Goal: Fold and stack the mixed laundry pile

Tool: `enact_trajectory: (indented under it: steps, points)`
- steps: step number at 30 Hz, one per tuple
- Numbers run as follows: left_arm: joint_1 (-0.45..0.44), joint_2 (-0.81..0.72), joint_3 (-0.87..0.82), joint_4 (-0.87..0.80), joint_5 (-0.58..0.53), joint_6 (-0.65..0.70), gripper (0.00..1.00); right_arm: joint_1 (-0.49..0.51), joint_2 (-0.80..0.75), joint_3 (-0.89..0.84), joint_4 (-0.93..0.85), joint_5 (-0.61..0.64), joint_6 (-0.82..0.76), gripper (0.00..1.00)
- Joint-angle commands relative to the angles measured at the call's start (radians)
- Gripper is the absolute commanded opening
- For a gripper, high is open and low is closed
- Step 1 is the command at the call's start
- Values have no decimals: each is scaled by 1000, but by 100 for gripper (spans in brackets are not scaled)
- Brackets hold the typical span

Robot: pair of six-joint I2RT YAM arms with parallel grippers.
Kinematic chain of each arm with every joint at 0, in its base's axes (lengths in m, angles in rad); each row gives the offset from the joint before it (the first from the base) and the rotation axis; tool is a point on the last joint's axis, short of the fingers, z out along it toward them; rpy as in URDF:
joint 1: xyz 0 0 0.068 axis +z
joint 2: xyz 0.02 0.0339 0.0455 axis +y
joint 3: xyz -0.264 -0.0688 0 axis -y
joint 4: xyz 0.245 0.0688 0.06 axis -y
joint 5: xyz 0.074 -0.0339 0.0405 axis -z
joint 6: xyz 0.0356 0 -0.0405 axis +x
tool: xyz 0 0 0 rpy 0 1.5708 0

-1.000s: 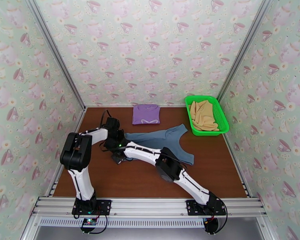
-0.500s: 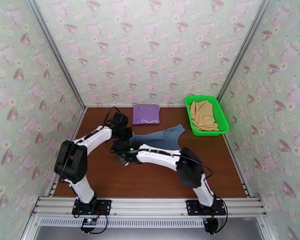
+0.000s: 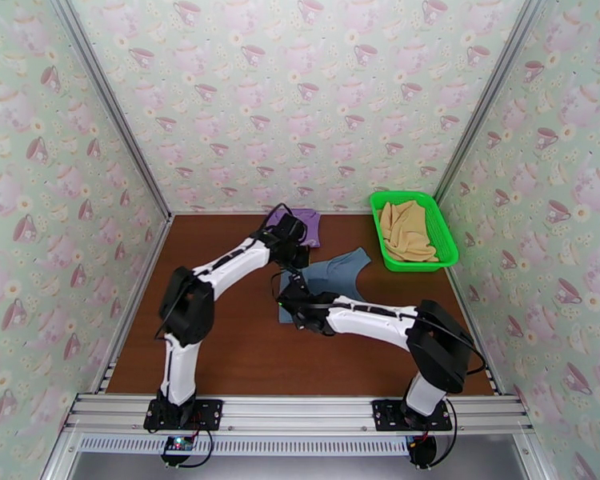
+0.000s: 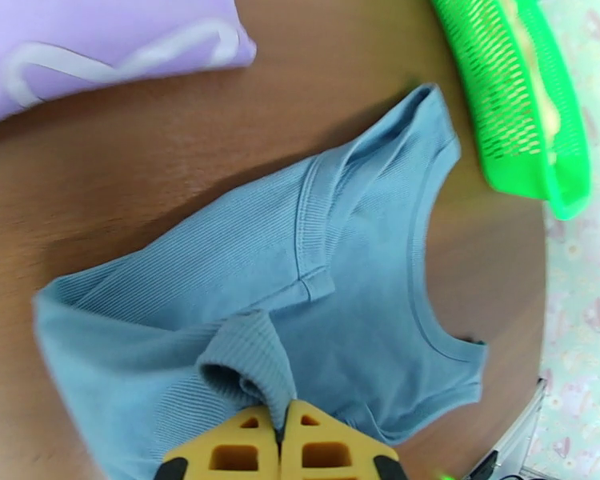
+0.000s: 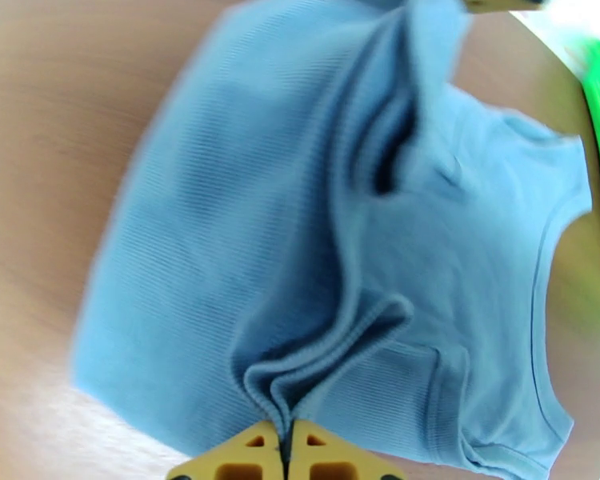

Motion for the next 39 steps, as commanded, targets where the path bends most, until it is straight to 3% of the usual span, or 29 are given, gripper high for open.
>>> enact_trajectory:
  steps: [1,9,10,11,13,18,21,25,31,33,34,36,39]
  points:
    - [21,71,88,-83,-60,16,0,-20,4,-34,8,40,74,0]
    - [20,165,157,-89,-67,27,0,-42,84,-29,27,46,88,0]
    - [22,175,172,-92,-72,30,1,-49,91,-27,25,47,89,5]
    - [22,183,184,-93,-75,32,6,-52,94,-27,24,49,93,9]
    - [23,197,215,-91,-80,38,27,-61,92,-30,19,67,102,22]
    - [26,206,303,-100,-146,60,64,-83,34,-49,-16,112,107,40]
    - [25,174,317,-103,-197,81,70,-97,-32,-76,-57,158,113,45]
    - [25,56,211,-77,-283,103,76,-136,-148,-142,-110,194,127,45]
    - [29,-185,-79,-61,-388,124,76,-192,-330,-242,-114,147,110,39]
    - [36,-227,-154,-66,-401,115,74,-193,-362,-256,-68,67,79,32]
    - [40,-236,-185,-64,-400,109,70,-192,-365,-260,-45,18,67,24]
    - [51,-236,-251,-33,-386,92,55,-192,-346,-251,23,-109,40,3]
    - [69,-200,-306,33,-344,59,28,-192,-278,-234,122,-241,42,0]
